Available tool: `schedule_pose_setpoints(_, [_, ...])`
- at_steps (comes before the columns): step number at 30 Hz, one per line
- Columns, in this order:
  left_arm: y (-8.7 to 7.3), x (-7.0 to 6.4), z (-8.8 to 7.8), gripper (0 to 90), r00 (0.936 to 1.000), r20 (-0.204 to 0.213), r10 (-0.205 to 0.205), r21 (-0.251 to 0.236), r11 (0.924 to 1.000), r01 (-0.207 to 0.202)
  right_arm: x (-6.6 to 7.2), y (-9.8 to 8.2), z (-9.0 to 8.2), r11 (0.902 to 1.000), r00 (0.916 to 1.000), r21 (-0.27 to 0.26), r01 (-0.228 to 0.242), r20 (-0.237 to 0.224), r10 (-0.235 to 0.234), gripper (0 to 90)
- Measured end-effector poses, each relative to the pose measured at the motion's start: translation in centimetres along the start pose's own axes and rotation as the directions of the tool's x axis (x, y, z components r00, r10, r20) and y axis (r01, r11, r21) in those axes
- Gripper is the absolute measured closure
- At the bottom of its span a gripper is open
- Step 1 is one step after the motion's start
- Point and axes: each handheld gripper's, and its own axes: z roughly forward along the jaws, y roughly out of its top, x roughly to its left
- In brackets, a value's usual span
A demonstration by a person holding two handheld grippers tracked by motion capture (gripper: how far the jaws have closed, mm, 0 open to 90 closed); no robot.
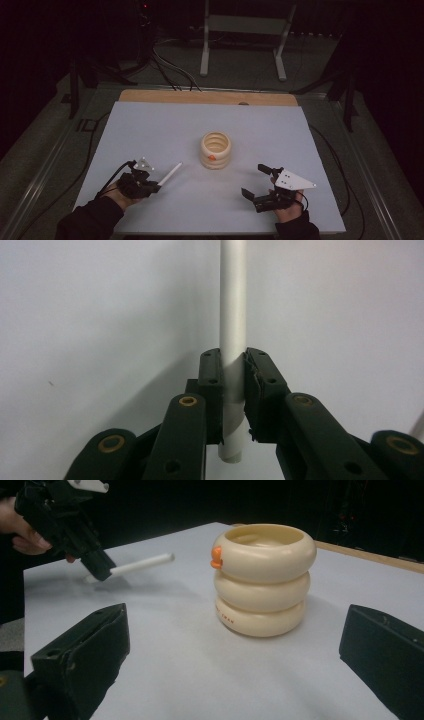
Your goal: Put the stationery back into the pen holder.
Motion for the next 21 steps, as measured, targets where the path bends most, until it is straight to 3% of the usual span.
schedule_pose_setpoints(3, [0.0,0.4,0.1,80.1,0.9994,0.008,-0.034,-0.034,0.9989,0.034,-0.1,0.0,0.0,1.0000,1.0000,-0.001,-0.002,0.001,0.002,0.0])
schedule_pose_setpoints(9, [-0.4,0.7,0.4,80.0,0.9984,-0.009,-0.055,-0.109,0.9926,0.054,-0.1,0.0,0.1,1.0000,1.0000,0.002,-0.001,-0.002,0.001,0.0])
schedule_pose_setpoints(12, [-0.9,0.9,0.6,80.0,0.9984,0.008,-0.056,-0.172,0.9834,0.056,0.0,0.0,0.0,1.0000,1.0000,0.002,-0.004,0.000,0.004,0.0])
schedule_pose_setpoints(17, [-1.7,0.4,0.8,80.0,0.9996,0.024,0.014,-0.295,0.9554,-0.007,0.2,0.5,0.0,0.9999,1.0000,-0.013,0.001,0.003,-0.001,0.0])
schedule_pose_setpoints(21, [-2.2,0.3,1.4,80.0,0.9991,0.039,0.017,-0.322,0.9468,-0.003,0.5,0.8,0.2,0.9998,1.0000,-0.019,0.009,-0.002,-0.009,0.0])
